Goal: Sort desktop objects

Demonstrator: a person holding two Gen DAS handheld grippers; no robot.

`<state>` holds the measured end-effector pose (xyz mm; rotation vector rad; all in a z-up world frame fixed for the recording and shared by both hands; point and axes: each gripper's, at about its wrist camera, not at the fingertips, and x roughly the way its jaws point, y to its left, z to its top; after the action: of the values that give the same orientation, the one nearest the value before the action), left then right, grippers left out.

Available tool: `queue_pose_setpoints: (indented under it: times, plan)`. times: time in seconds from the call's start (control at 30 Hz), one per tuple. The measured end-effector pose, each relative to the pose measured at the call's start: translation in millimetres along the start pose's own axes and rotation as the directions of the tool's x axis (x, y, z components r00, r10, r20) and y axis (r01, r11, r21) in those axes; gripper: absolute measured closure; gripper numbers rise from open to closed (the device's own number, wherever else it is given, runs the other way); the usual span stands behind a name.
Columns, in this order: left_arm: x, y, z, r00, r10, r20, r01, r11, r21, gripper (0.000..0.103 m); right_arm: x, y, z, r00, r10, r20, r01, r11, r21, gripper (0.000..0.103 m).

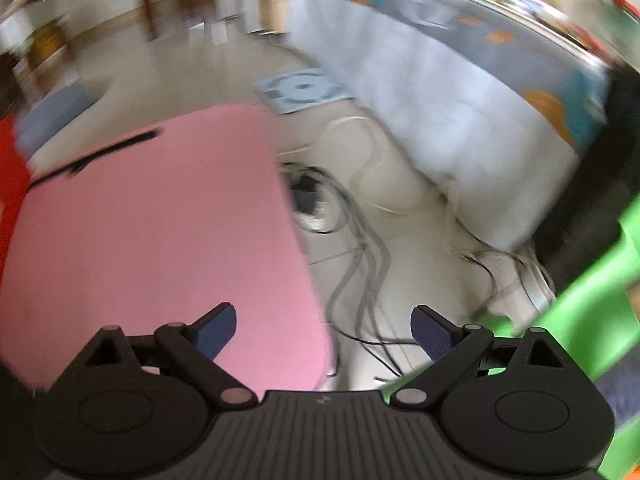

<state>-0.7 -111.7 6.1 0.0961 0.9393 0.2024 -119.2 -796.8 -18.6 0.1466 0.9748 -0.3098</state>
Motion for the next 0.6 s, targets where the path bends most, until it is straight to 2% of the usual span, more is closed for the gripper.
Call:
queue_pose_setpoints:
  times: [0.1, 0.23, 0.37, 0.5, 0.6]
  plan:
    - [5.2, 1.8, 0.1, 1.000, 0.007, -0.005, -0.007, 1.000, -0.008, 0.000, -0.1, -26.6, -0.8, 0.998, -0.055, 0.007, 0.053, 0.987, 0.155, 0.009]
    - [12.6, 4.0, -0.3, 1.000, 0.007, -0.016, -0.008, 1.000, -0.017, 0.000, -2.1, -64.3, -2.4, 0.992, -0.130, 0.002, 0.122, 0.937, 0.327, 0.009]
    - [20.0, 4.2, -1.0, 1.000, 0.009, -0.027, -0.009, 1.000, -0.019, 0.000, -4.9, -96.4, -7.2, 0.979, -0.202, -0.019, 0.191, 0.887, 0.421, 0.009]
    - [28.0, 5.8, -1.3, 0.999, 0.012, -0.039, -0.013, 0.999, -0.033, 0.000, -7.9, -126.8, -14.4, 0.968, -0.247, -0.049, 0.235, 0.817, 0.526, 0.009]
    - [32.5, 6.1, -1.0, 0.999, 0.018, -0.047, -0.019, 0.999, -0.028, 0.000, -8.7, -138.7, -18.2, 0.961, -0.271, -0.061, 0.259, 0.794, 0.550, 0.009]
